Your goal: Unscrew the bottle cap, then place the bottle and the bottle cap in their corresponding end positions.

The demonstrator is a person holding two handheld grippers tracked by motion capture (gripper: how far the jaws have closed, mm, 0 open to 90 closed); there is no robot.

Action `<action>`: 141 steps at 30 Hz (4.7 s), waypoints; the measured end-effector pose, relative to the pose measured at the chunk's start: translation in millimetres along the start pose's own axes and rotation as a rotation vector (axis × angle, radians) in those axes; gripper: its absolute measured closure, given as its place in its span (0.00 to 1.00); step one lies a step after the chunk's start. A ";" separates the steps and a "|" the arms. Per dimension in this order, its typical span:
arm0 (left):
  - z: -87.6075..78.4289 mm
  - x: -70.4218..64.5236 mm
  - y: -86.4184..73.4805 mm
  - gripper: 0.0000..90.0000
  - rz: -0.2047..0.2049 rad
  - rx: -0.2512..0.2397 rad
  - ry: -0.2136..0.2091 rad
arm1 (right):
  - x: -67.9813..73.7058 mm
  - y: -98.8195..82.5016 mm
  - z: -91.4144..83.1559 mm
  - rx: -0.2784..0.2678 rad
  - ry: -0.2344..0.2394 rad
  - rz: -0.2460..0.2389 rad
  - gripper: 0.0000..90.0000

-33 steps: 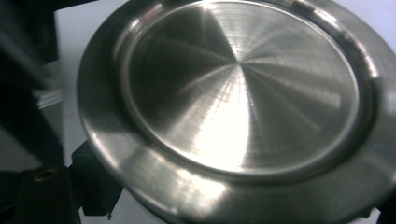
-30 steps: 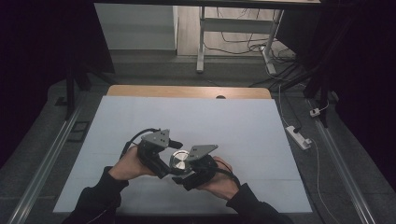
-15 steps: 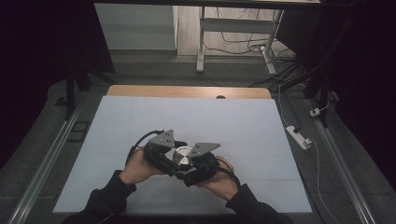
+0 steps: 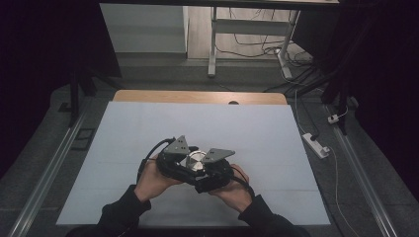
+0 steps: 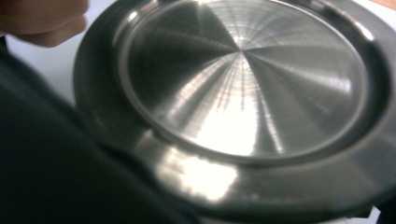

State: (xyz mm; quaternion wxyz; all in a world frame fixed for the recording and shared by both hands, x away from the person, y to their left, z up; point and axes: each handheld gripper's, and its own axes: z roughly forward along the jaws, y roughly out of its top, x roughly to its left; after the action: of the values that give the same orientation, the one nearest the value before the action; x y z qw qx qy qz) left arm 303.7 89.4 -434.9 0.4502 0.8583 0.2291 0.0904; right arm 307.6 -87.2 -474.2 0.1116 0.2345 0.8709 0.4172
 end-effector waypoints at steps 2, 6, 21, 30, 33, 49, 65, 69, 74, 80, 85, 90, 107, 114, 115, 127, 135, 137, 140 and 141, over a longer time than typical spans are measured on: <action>0.5 -0.6 0.3 0.23 -0.019 -0.009 0.011 | 0.5 -0.3 0.2 0.000 -0.018 0.004 0.16; -5.0 6.2 2.1 0.17 -0.021 -0.021 -0.035 | -1.6 -1.1 -0.8 -0.007 -0.007 0.013 0.17; -17.9 20.0 -7.0 0.12 0.206 0.009 -0.226 | 3.5 0.3 -0.7 -0.018 0.092 -0.037 0.16; -15.1 19.2 -11.0 0.21 0.213 -0.016 -0.192 | 4.2 0.2 -0.8 -0.018 0.099 -0.036 0.17; -15.8 18.7 -10.0 0.23 0.200 -0.029 -0.180 | 3.4 -0.3 -0.3 -0.015 0.097 -0.030 0.16; -30.6 19.2 -3.5 0.23 0.162 -0.074 -0.141 | 1.5 0.0 -1.5 -0.020 0.088 -0.020 0.17; -48.8 18.1 -8.1 0.23 0.124 -0.093 -0.121 | -17.6 -1.1 -7.2 -0.021 0.035 0.014 0.16; -47.4 16.8 -11.6 0.23 0.118 -0.089 -0.125 | -24.6 -0.4 -8.4 -0.025 0.019 0.026 0.16; -43.4 13.1 -16.6 0.23 0.116 -0.082 -0.129 | -34.0 2.4 -10.0 -0.032 -0.005 0.038 0.17; -35.9 8.0 -23.8 0.23 0.123 -0.077 -0.134 | -46.3 5.5 -6.6 -0.031 -0.025 0.051 0.17; -26.7 5.2 -31.8 0.23 0.136 -0.075 -0.141 | -54.1 6.7 -0.8 -0.023 -0.036 0.063 0.16; -13.9 2.5 -40.4 0.23 0.158 -0.065 -0.138 | -62.6 9.0 5.1 -0.019 -0.053 0.076 0.16; 24.9 2.5 -61.9 0.23 0.182 0.006 -0.124 | -87.8 24.1 31.7 -0.023 -0.099 0.096 0.16; 43.2 2.2 -67.8 0.23 0.170 0.057 -0.110 | -92.2 27.6 45.4 -0.015 -0.107 0.102 0.16; 45.1 2.5 -68.3 0.23 0.166 0.061 -0.108 | -93.0 28.0 47.9 -0.014 -0.110 0.103 0.16; 60.2 11.0 -73.6 0.23 0.123 0.105 -0.063 | -100.0 30.2 66.0 -0.021 -0.131 0.111 0.16; 67.6 13.9 -76.2 0.23 0.117 0.156 -0.045 | -101.3 28.3 74.4 -0.002 -0.152 0.102 0.16; 67.9 14.2 -76.6 0.23 0.118 0.161 -0.044 | -102.0 26.4 75.8 0.007 -0.157 0.096 0.16; 69.8 15.1 -77.1 0.23 0.120 0.188 -0.044 | -101.5 23.6 78.6 0.008 -0.166 0.089 0.16; 70.0 16.0 -77.4 0.23 0.109 0.189 -0.050 | -100.4 23.9 79.0 0.011 -0.169 0.087 0.16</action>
State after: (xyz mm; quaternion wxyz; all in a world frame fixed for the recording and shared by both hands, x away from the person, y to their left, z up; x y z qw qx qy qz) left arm 318.9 83.8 -539.3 0.3672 0.9101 0.1783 0.0712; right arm 432.8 -71.3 -505.2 0.1650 0.3072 0.8496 0.3956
